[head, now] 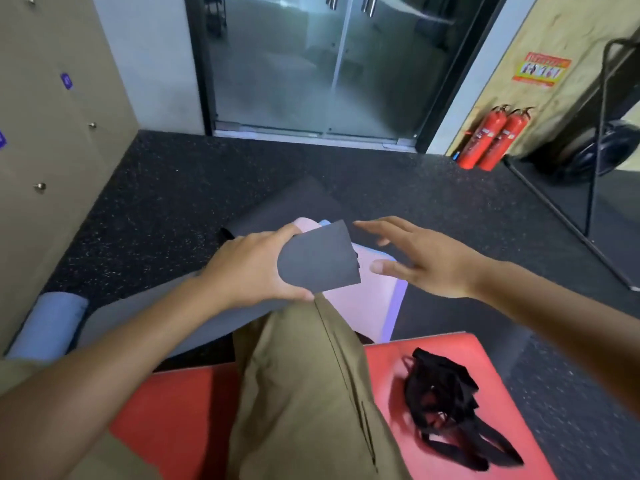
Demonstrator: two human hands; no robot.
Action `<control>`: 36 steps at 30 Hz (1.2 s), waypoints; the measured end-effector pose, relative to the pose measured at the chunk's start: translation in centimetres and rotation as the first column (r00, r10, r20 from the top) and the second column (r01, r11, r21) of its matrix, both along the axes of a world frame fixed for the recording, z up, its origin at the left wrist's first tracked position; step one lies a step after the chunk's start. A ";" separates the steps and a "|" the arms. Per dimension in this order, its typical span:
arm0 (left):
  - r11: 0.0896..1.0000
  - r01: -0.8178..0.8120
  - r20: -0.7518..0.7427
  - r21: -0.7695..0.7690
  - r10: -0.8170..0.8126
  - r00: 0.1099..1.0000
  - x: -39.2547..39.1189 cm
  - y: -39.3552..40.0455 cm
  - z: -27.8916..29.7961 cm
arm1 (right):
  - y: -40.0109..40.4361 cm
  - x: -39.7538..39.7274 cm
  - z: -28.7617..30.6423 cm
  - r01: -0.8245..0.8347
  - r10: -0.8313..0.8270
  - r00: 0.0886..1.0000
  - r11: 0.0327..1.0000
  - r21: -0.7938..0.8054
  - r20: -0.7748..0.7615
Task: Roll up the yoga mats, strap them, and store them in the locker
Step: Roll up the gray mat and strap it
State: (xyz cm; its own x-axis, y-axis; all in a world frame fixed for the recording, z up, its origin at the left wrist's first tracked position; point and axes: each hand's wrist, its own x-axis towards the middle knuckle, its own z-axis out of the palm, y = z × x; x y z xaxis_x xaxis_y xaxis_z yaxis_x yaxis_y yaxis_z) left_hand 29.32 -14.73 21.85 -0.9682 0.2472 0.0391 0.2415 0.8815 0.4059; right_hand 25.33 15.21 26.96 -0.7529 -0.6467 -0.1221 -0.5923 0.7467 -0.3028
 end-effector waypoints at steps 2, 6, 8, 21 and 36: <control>0.997 0.051 0.026 -0.052 -0.050 0.998 -0.4 1.2 0.1 | 3.3 1.0 -1.7 0.064 -0.066 0.997 0.997 0.043 0.043; 0.974 0.150 0.099 -0.171 -0.134 0.986 -1.1 3.8 -0.1 | 8.5 3.5 -5.5 0.180 -0.203 0.972 0.968 0.176 0.117; 0.954 0.190 0.119 -0.230 -0.167 0.979 -1.2 4.8 -0.4 | 10.2 4.6 -7.1 0.231 -0.273 0.948 0.944 0.234 0.163; 0.934 0.198 0.208 -0.297 -0.138 0.968 -2.7 6.0 -0.8 | 13.1 5.0 -13.7 0.435 -0.512 0.779 0.857 0.276 0.362; 0.961 0.152 0.241 -0.230 -0.095 0.966 -2.7 5.2 -0.6 | 12.1 3.3 -14.8 0.518 -0.594 0.720 0.804 0.293 0.358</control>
